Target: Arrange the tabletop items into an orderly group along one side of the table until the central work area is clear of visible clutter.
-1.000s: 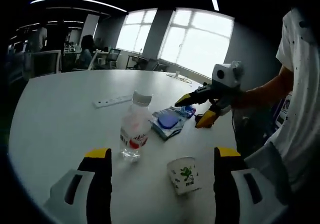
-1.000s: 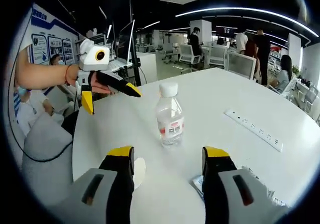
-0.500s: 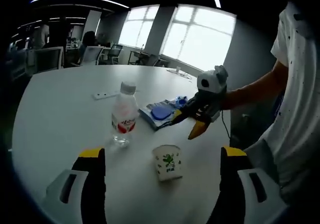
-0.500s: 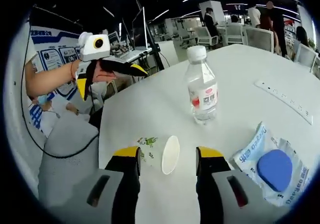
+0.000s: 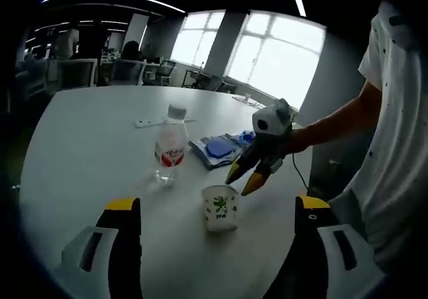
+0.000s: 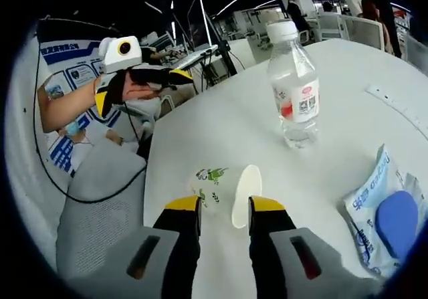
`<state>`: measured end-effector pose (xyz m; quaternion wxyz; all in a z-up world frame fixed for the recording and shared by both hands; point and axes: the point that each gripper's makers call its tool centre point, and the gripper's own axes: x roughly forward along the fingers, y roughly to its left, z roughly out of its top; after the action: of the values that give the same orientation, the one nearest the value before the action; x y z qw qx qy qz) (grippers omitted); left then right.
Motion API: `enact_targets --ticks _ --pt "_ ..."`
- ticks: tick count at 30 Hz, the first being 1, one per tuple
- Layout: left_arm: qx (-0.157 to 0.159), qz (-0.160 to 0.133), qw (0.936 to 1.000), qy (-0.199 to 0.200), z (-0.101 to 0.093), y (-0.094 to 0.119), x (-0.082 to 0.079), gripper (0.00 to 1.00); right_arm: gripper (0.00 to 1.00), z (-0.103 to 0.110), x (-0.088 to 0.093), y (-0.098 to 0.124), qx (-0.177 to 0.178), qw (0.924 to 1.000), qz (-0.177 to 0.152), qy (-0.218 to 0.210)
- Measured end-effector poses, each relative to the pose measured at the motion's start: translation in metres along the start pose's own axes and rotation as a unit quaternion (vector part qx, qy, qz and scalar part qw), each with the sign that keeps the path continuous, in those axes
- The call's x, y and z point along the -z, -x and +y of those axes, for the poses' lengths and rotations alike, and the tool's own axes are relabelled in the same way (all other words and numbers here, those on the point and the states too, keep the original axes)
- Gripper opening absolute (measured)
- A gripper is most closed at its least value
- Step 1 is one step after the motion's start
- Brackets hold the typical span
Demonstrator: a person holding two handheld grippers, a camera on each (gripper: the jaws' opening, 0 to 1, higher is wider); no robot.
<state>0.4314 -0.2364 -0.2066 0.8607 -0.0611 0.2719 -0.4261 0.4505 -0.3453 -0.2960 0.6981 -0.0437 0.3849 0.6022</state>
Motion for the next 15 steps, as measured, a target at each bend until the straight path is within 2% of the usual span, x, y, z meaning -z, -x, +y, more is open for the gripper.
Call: enact_targets --ticks 7,10,15 --pt "-0.011 -0.004 0.9999 0.008 0.003 0.006 0.004 0.97 0.16 0.000 0.001 -0.010 -0.027 0.9995 0.014 -0.006" --pt "-0.014 -0.004 0.9998 0.010 0.004 0.007 0.007 0.97 0.08 0.002 0.001 -0.010 -0.035 0.9992 0.018 0.001" --pt "-0.015 -0.008 0.9998 0.011 0.004 0.008 0.006 0.96 0.04 0.009 0.001 -0.009 -0.054 0.9982 0.027 -0.001"
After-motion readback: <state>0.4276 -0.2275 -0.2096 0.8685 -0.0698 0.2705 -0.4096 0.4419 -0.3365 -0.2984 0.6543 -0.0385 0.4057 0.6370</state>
